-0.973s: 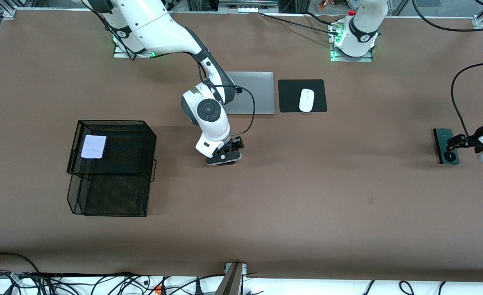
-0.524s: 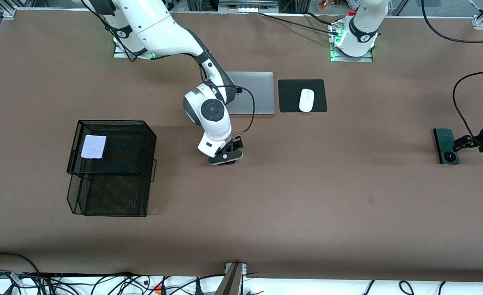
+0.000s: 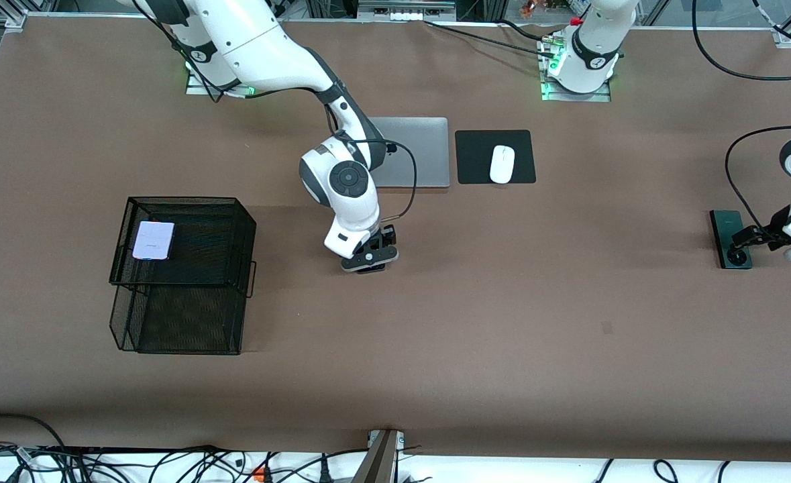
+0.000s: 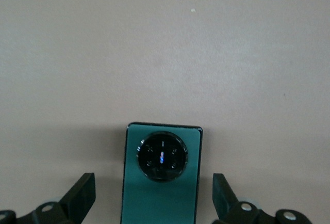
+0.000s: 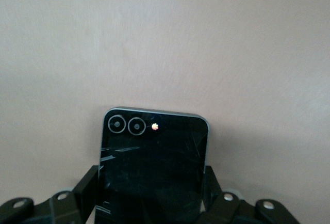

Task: Place phones with both arms

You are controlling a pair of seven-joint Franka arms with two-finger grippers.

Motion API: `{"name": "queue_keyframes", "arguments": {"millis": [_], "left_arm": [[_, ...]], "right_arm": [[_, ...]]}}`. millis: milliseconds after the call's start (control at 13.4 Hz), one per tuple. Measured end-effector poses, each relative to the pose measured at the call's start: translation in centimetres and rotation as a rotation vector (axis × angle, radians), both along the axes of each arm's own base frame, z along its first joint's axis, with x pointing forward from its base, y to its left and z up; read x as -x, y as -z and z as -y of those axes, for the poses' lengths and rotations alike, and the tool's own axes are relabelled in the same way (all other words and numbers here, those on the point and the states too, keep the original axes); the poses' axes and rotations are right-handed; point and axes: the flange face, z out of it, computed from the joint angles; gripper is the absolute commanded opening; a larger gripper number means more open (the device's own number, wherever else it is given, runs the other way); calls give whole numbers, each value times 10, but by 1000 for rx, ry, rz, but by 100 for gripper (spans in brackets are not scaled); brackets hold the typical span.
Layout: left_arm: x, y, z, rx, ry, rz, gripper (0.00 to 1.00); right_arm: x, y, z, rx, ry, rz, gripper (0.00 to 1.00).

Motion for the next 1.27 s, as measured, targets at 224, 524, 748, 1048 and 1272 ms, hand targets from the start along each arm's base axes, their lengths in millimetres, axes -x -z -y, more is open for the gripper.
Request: {"name": "queue_keyframes", "arguments": {"millis": [224, 524, 748, 1048, 1272], "left_arm": [[5, 9, 5, 10, 13, -15, 100], [14, 22, 6, 19, 105, -37, 100], [26, 38, -4, 33, 148, -55, 100], [32, 48, -12, 32, 149, -50, 100], [33, 50, -12, 29, 148, -44, 83]], "right_arm": [[-47, -77, 36, -13, 71, 111, 2], [-91, -186, 141, 75, 145, 113, 2], [-115, -208, 230, 178, 136, 75, 2], [-143, -181, 356, 208, 145, 9, 3], [-155, -129, 390, 123, 184, -6, 3]]}}
